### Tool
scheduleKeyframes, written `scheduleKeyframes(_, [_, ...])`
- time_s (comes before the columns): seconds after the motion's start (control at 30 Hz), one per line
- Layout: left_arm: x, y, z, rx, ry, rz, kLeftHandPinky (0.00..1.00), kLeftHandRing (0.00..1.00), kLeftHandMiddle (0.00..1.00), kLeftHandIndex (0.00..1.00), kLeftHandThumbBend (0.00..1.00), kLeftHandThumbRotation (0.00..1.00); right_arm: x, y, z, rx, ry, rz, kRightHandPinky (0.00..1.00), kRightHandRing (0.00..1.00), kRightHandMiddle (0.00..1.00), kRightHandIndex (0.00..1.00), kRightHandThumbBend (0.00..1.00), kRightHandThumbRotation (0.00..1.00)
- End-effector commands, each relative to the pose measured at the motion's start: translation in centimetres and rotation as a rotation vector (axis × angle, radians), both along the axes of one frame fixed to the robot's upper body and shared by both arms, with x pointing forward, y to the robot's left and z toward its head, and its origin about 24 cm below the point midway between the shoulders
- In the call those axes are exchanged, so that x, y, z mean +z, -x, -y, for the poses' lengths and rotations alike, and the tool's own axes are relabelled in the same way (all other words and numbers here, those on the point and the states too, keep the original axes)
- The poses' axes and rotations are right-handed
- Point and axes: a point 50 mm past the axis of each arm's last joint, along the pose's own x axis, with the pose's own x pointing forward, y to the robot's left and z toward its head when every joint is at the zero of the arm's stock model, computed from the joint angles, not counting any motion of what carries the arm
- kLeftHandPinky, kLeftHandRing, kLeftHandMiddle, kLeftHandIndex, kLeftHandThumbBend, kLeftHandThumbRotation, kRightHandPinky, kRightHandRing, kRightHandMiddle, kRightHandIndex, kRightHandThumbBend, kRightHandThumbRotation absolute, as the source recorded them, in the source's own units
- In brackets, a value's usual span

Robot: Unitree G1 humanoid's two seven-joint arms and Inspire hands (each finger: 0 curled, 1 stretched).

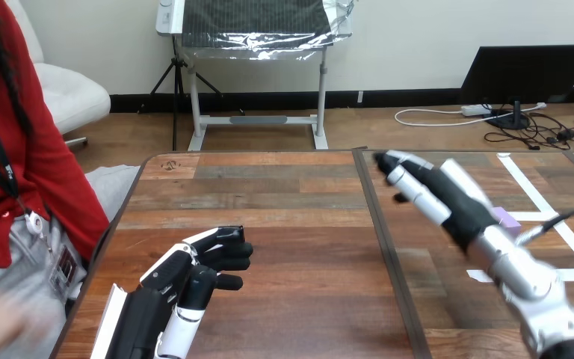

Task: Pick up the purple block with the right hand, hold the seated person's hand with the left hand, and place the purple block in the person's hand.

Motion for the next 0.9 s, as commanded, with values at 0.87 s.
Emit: scheduleKeyframes(0.87, [1.4, -1.6, 0.0, 0.002, -0.016, 0.118, 0.64, 0.69, 0.7, 0.72, 0.5, 0.9, 10.8, -6.1, 4.0, -0.239, 0.316, 0.154, 0.7, 0.79, 0.85, 0.89, 0.51, 0.9])
